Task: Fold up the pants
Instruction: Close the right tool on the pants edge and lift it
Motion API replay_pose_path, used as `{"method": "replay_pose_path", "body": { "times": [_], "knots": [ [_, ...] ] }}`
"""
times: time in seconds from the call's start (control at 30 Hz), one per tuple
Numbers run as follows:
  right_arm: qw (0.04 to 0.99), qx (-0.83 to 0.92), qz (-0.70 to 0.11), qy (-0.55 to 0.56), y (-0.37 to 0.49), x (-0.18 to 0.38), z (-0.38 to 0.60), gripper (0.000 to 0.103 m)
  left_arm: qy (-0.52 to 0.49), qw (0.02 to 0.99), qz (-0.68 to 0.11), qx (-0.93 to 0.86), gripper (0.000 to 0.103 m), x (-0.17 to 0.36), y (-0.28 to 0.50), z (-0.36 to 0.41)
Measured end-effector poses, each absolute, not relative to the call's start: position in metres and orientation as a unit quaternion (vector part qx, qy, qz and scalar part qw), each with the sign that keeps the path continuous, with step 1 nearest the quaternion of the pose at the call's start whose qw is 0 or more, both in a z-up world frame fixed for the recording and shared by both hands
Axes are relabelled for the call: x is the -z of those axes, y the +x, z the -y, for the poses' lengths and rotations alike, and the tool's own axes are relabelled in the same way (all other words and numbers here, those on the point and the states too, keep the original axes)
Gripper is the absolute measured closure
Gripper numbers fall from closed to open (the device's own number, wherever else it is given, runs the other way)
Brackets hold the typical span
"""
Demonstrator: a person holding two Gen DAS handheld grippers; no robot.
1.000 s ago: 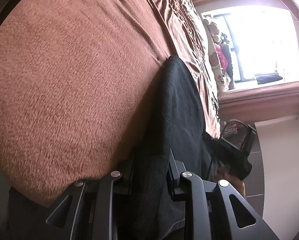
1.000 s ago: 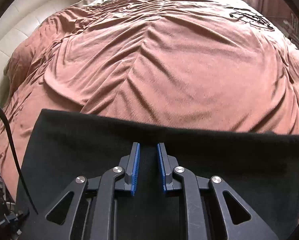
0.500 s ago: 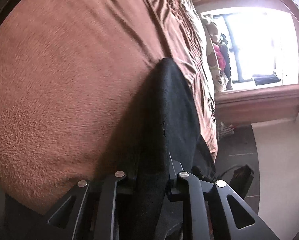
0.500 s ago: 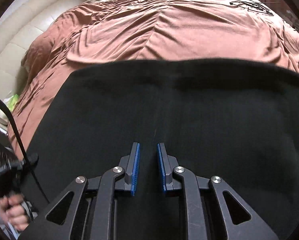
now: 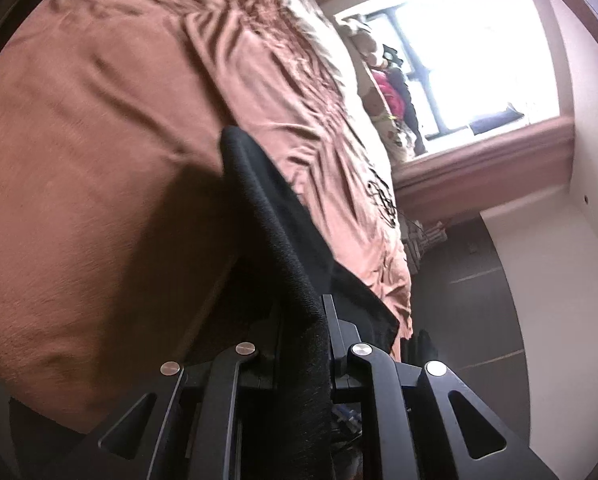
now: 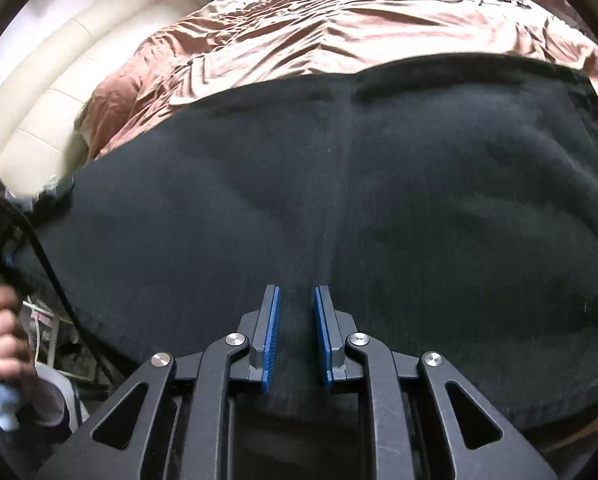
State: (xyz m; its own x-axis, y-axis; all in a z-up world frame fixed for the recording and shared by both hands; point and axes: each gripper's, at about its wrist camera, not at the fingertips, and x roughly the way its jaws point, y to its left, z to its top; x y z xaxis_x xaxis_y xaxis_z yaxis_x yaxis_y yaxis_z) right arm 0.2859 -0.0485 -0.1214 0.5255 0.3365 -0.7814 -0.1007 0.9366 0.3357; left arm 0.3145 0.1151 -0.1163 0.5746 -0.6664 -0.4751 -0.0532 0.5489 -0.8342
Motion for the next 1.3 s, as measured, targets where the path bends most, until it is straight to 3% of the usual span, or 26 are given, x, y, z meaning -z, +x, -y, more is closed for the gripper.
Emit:
{"method": "replay_pose_path", "body": {
  "times": [0.53,0.7,0.83,0.9,1.3],
  "knots": [
    [0.882,-0.113,-0.413,0.198,0.232,0.104,0.135,0.086,-0.36,0.801,-0.388,0.279,0.087,0.038,0.329,-0.035],
    [0.889,-0.107,-0.382,0.229,0.209,0.098,0.164,0.052,-0.342,0.799,-0.389,0.305,0.087,0.023,0.334,-0.004],
    [0.897,-0.108,-0.356,0.238,0.189,0.093,0.174,0.039,-0.327,0.795,-0.394,0.325,0.087,0.016,0.337,0.024],
    [0.9,-0.103,-0.345,0.246,0.177,0.094,0.183,0.022,-0.321,0.793,-0.397,0.332,0.087,0.014,0.338,0.034],
    [0.894,-0.072,-0.328,0.296,0.145,0.1,0.231,0.018,-0.281,0.77,-0.427,0.381,0.087,0.015,0.349,0.125]
  ]
}}
